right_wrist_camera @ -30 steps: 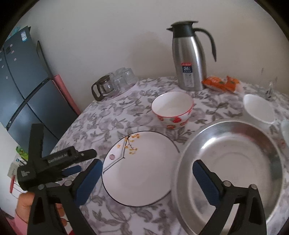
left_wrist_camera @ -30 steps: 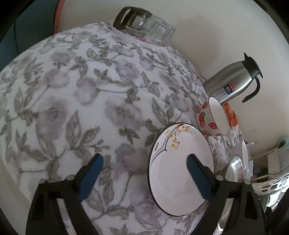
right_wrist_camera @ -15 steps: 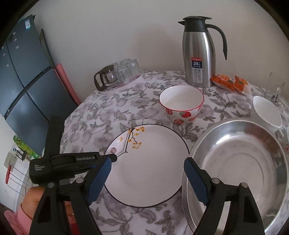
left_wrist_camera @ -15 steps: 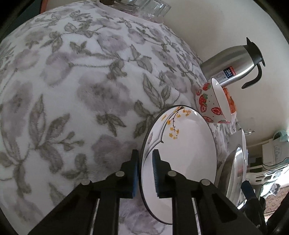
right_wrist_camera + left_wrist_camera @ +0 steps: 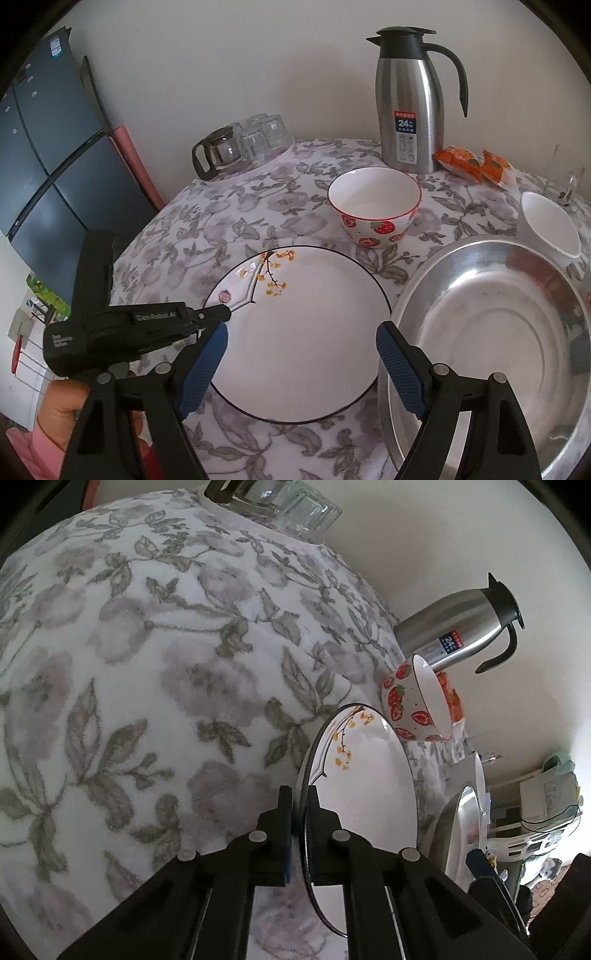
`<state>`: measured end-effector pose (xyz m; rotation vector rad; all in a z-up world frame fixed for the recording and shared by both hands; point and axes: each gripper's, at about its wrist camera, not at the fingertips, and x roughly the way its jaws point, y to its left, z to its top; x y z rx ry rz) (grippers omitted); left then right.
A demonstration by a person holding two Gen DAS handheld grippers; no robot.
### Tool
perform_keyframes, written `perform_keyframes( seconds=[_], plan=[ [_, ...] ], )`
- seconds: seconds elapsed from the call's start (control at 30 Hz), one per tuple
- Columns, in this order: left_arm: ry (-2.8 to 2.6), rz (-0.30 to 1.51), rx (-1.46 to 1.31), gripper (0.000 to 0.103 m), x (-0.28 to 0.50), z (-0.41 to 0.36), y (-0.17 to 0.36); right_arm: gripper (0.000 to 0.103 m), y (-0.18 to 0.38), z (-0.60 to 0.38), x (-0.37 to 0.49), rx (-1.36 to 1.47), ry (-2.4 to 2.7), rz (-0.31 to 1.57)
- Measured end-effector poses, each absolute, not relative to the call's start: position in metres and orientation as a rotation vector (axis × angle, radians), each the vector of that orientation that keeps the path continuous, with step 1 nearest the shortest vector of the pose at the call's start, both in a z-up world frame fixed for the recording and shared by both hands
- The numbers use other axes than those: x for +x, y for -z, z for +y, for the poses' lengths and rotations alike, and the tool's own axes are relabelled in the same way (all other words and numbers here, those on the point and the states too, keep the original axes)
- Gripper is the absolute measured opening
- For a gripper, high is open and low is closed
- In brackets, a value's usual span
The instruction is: Organize plates and bowls
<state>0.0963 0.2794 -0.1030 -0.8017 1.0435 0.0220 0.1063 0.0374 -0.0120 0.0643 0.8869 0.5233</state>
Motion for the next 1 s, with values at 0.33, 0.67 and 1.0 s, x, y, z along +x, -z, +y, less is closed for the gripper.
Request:
perform_keyframes(
  seconds=[0.33, 0.67, 1.0],
  plan=[
    [-0.077, 1.020, -0.866, 0.006, 0.073, 0.307, 0.105, 0.083, 0.023, 0.060, 0.102, 0.035, -0.578, 0.923],
    [-0.089, 1.031, -0.891, 0.008, 0.070, 0.313, 0.121, 0.065, 0.052, 0.076, 0.101, -0.075, -0.438, 1.023],
    [-0.087, 1.033, -0.872, 0.009, 0.074, 0.314, 0.121, 0.062, 0.066, 0.077, 0.105, -0.078, -0.369, 1.069]
  ],
)
